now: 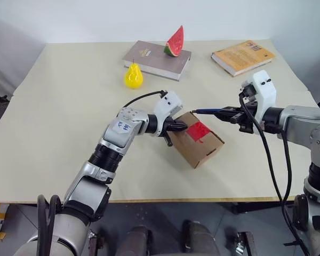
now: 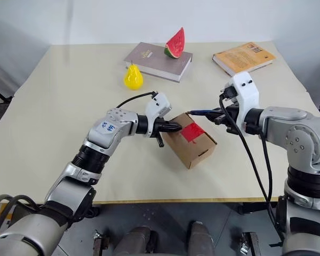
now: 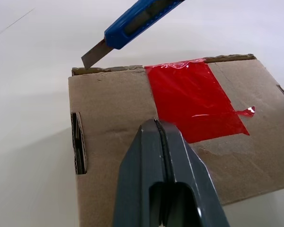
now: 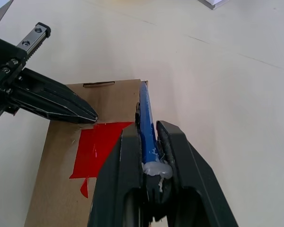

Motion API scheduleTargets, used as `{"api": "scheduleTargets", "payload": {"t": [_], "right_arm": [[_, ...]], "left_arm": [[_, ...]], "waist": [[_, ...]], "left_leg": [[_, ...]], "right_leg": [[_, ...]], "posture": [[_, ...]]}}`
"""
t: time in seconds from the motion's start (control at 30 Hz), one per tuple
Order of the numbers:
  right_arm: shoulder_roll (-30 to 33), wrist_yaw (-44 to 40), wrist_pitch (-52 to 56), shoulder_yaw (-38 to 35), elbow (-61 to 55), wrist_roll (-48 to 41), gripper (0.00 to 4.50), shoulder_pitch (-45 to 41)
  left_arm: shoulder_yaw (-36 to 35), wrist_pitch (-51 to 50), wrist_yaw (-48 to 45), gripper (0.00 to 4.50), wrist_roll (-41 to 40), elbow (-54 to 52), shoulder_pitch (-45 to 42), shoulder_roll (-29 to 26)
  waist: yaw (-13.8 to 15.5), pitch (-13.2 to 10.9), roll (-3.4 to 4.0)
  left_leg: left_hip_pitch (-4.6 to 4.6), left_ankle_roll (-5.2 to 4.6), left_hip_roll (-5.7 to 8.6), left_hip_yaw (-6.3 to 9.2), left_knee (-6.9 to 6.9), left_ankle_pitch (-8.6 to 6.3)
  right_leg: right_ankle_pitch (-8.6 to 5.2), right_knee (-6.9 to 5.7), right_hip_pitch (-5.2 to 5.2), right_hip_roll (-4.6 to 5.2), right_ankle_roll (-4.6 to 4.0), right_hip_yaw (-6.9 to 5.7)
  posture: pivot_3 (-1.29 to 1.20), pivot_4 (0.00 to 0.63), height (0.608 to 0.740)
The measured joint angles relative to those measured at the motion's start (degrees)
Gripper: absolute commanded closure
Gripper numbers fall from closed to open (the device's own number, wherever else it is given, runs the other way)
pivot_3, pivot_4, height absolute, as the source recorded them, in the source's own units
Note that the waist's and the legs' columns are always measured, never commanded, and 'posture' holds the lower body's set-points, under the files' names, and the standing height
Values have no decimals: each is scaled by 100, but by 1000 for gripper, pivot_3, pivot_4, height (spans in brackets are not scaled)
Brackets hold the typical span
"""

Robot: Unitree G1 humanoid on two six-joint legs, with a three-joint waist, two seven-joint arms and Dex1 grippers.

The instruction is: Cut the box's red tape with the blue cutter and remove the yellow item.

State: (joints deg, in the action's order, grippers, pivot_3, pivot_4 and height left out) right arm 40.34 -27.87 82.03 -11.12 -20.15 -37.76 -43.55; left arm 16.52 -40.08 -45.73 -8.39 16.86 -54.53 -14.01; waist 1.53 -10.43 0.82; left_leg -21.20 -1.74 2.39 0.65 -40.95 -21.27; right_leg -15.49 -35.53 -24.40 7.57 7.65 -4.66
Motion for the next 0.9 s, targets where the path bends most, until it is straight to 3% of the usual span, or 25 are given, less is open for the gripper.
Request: {"api": "scheduleTargets", "payload": {"t": [0.57, 0.9], "right_arm": [[346, -56, 148, 188, -194, -31, 4331, 177], [514, -49, 929, 309, -227, -85, 4331, -502]], "left_arm": [[10, -9, 17, 4500, 63, -13, -1, 25], [36, -285, 189, 4500, 133, -42, -50, 171]], "waist": [[2, 0, 0], [26, 1, -2]], "left_leg": [[1, -1, 0, -1, 0, 0], [-1, -5, 8, 11, -1, 3]], "right_leg": [[0, 1, 0, 0, 0, 5], [0, 4, 4, 3, 0, 19]], "posture": [[0, 150, 740], [0, 150, 740]]}}
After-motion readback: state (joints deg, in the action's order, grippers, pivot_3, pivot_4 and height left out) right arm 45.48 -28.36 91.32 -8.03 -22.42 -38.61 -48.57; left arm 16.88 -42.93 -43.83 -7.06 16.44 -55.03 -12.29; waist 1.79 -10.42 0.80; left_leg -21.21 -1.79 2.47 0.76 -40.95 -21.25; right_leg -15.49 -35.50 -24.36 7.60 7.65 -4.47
